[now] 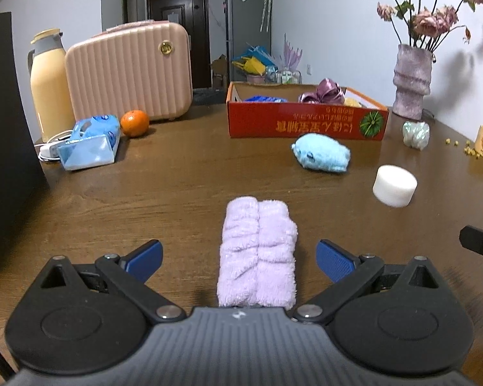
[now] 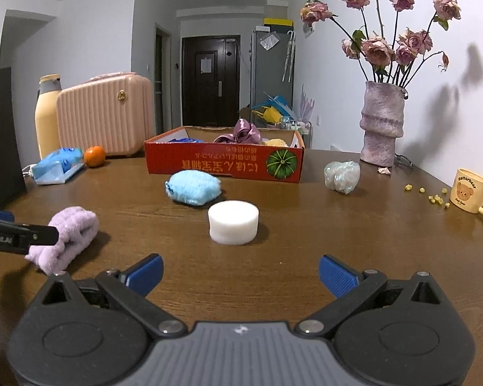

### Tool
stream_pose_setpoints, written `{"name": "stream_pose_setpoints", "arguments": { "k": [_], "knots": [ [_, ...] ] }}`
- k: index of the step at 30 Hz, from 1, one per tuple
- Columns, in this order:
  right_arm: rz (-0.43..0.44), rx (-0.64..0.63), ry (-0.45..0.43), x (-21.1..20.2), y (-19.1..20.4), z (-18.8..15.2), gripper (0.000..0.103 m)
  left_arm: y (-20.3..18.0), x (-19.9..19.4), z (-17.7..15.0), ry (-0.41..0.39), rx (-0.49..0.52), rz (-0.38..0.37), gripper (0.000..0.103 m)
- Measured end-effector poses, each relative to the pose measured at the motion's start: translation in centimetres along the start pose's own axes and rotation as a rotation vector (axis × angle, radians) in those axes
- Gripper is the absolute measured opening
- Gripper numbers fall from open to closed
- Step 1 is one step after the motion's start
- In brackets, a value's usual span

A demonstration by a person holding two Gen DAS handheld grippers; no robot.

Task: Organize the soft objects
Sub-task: 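Lower the left tool onto the lilac fluffy towel roll and close on it, then lift the towel roll with the left tool while the right tool closes on the white round sponge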

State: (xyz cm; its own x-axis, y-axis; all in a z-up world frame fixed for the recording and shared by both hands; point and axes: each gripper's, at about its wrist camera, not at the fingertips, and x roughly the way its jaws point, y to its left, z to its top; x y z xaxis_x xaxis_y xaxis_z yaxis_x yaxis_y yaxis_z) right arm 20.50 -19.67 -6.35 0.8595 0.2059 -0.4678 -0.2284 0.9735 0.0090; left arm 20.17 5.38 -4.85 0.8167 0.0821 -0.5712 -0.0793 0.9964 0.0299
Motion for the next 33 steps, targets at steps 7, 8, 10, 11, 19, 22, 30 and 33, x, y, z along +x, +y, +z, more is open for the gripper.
{"name": "stream_pose_setpoints", "arguments": {
  "k": [7, 8, 10, 11, 19, 22, 30, 33],
  "knots": [
    [-0.006, -0.004, 0.01, 0.2, 0.3, -0.1, 0.103, -0.4, 2.0, -0.2, 0.039, 0.016, 0.02, 0.103],
    [-0.006, -0.005, 0.011, 0.3, 0.3, -0.1, 0.103, -0.4, 2.2, -0.1, 0.044, 0.016, 0.024, 0.103],
    [-0.006, -0.006, 0.013, 0.3, 0.3, -0.1, 0.103, -0.4, 2.8, 0.0, 0.056, 0.016, 0.031, 0.1],
    [-0.006, -0.008, 0.014, 0.4, 0.4, -0.1, 0.103, -0.4, 3.0, 0.0, 0.06, 0.02, 0.035, 0.099],
    [0.003, -0.011, 0.023, 0.8, 0.6, -0.2, 0.103, -1.2, 4.6, 0.0, 0.095, 0.053, 0.041, 0.07],
    [0.004, -0.011, 0.027, 1.0, 0.6, -0.2, 0.103, -1.2, 5.0, 0.0, 0.109, 0.053, 0.022, 0.05],
    [0.005, -0.013, 0.031, 1.4, 0.6, -0.2, 0.103, -1.7, 4.7, 0.3, 0.074, 0.068, -0.001, 0.041],
    [0.001, -0.015, 0.03, 1.7, 0.5, 0.0, 0.103, -1.9, 4.6, 0.6, 0.061, 0.066, -0.004, 0.041]
  ]
}}
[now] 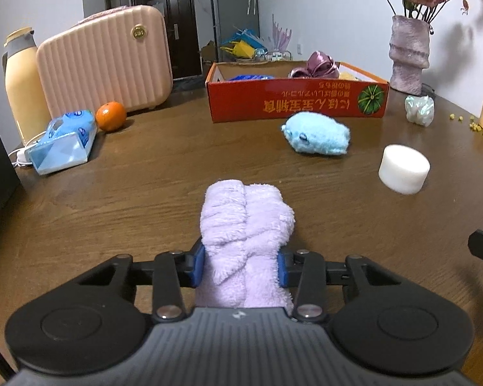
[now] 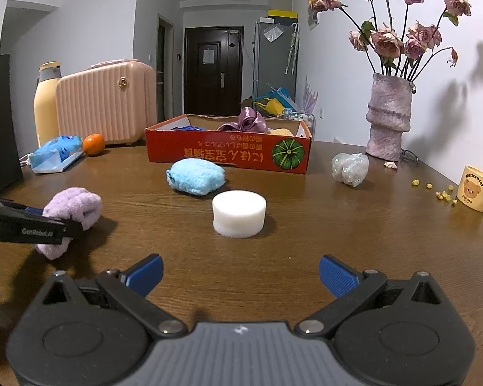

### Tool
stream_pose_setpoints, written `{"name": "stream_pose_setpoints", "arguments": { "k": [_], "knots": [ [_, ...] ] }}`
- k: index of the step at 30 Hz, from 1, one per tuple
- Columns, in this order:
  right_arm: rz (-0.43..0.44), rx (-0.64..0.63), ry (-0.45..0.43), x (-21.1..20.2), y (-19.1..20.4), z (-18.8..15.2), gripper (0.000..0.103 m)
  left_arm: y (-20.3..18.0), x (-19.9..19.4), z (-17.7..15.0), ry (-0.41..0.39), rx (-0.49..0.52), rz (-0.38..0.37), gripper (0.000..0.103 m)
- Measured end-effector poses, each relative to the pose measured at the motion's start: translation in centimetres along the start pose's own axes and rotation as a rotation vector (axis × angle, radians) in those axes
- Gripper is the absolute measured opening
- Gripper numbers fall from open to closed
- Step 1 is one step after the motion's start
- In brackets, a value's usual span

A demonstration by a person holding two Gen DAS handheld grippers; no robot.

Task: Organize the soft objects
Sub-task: 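Lift the towel roll with the left tool while the right tool closes on the white round sponge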

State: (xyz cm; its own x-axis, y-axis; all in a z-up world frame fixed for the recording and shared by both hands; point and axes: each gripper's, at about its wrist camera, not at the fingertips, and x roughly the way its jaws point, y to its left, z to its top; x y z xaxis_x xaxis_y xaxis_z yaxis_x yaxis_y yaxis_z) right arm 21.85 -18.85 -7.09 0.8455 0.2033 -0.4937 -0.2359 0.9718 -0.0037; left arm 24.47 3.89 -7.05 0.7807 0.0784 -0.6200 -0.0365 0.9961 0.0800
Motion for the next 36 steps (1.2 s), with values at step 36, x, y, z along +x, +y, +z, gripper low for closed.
{"name": "stream_pose_setpoints", "arguments": {
  "k": [36],
  "knots": [
    [-0.002, -0.004, 0.101, 11.9, -0.5, 5.1, 0.102, 0.3, 2.8, 5.4, -0.169, -0.043, 0.029, 0.04]
  ]
}}
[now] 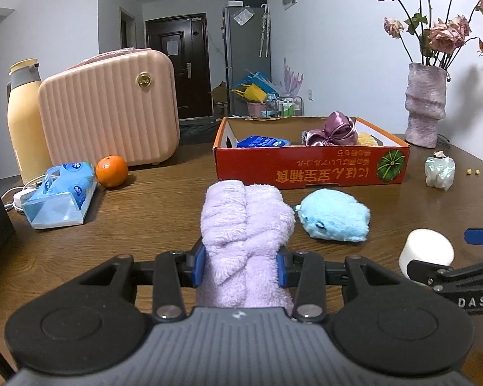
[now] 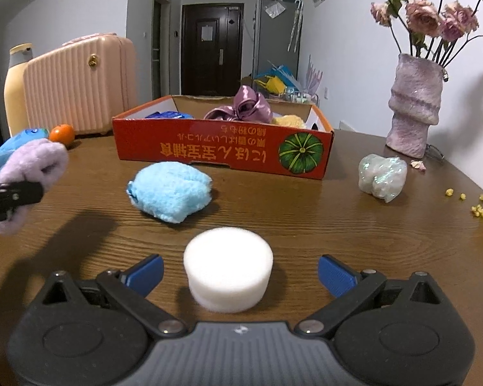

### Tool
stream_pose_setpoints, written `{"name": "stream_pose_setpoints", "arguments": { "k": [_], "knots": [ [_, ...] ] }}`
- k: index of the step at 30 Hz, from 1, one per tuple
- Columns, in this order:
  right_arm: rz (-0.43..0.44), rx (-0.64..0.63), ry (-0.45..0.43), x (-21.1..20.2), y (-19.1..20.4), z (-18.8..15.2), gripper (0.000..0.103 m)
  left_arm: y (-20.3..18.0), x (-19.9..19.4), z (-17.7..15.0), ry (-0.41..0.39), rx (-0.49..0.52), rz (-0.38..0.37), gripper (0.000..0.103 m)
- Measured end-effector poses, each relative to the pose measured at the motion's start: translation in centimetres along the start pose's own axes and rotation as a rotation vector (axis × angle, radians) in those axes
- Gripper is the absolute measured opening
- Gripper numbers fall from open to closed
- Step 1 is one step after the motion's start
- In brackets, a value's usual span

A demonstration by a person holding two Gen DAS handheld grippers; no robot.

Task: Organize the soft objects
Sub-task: 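Lift the towel roll with the left tool while the right tool closes on the white round sponge, then carry the towel roll and white round sponge over the red box with both tools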

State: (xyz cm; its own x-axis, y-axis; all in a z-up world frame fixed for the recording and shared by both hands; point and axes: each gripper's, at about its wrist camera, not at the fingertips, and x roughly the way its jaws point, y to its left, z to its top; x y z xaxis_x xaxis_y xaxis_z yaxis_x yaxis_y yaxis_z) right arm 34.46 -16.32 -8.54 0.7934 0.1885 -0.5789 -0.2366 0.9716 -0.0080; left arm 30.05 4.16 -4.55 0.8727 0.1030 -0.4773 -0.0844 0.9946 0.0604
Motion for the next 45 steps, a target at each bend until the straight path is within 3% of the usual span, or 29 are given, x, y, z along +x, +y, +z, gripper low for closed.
{"name": "stream_pose_setpoints", "arguments": {
  "k": [6, 17, 26, 36, 45],
  "knots": [
    [0.01, -0.01, 0.028, 1.5, 0.4, 0.3, 0.094, 0.3, 0.2, 0.0, 0.0, -0.001, -0.004, 0.04],
    [0.059, -0.018, 0.047, 1.9, 0.9, 0.4, 0.058, 0.0, 0.1, -0.2, -0.013, 0.013, 0.001, 0.04],
    [0.059, -0.034, -0.016, 0.8, 1.1, 0.3, 0.057, -0.1, 0.0, -0.5, -0.024, 0.018, 0.004, 0.04],
    [0.041, -0.01, -0.213, -1.8, 0.8, 0.7, 0.057, 0.2, -0.3, -0.1, -0.047, 0.002, 0.008, 0.04],
    [-0.01, 0.035, -0.326, -1.4, 0.0, 2.0, 0.057, -0.3, 0.8, 1.1, -0.066, -0.022, 0.023, 0.04]
  ]
}}
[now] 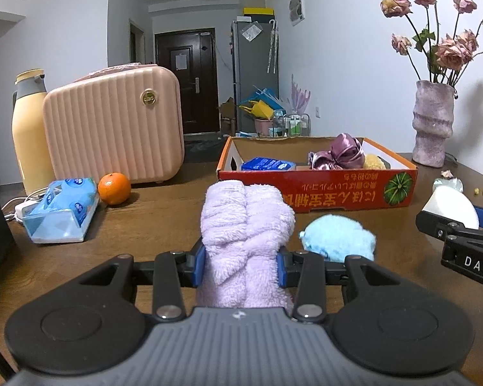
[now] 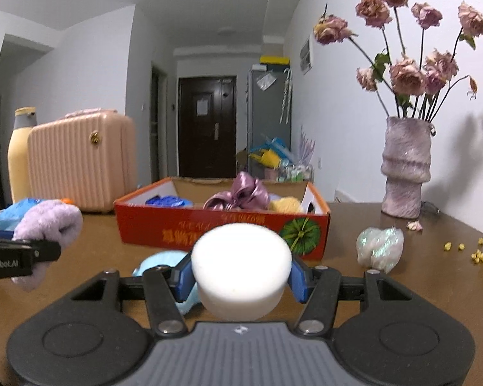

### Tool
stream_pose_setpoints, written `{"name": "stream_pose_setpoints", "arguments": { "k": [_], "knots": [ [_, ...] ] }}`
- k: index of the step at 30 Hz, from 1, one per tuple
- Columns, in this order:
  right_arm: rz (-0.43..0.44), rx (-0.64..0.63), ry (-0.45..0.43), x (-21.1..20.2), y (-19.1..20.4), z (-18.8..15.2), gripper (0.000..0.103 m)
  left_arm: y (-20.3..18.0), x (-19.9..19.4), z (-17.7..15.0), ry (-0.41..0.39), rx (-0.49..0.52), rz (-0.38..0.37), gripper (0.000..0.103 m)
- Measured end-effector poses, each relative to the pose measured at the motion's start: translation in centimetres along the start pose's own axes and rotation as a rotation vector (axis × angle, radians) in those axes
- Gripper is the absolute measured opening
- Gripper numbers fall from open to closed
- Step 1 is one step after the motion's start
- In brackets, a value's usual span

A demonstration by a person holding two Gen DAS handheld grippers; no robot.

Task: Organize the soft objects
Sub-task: 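Carry the towel roll and white round sponge over the red box with both tools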

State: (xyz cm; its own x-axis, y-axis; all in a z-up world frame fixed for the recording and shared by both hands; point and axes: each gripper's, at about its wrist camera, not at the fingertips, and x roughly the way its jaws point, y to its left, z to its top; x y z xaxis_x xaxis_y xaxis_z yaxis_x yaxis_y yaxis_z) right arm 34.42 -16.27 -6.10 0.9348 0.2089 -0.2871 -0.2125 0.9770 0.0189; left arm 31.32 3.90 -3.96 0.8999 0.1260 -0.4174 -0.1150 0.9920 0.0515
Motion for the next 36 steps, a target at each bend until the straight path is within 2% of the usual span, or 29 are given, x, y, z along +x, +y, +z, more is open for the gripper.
{"name": "stream_pose_setpoints", "arguments": {
  "k": [9, 36],
  "knots": [
    [-0.029, 0.018, -0.079, 2.5, -1.0, 1.0, 0.057, -1.5, 2.9, 1.8, -0.024, -0.032, 0.004, 0.04],
    [-0.056, 0.046, -0.165, 11.3, -3.0, 3.7, 0.057, -6.5, 11.7, 6.5, -0.093, -0.067, 0.004, 0.041]
  ]
}}
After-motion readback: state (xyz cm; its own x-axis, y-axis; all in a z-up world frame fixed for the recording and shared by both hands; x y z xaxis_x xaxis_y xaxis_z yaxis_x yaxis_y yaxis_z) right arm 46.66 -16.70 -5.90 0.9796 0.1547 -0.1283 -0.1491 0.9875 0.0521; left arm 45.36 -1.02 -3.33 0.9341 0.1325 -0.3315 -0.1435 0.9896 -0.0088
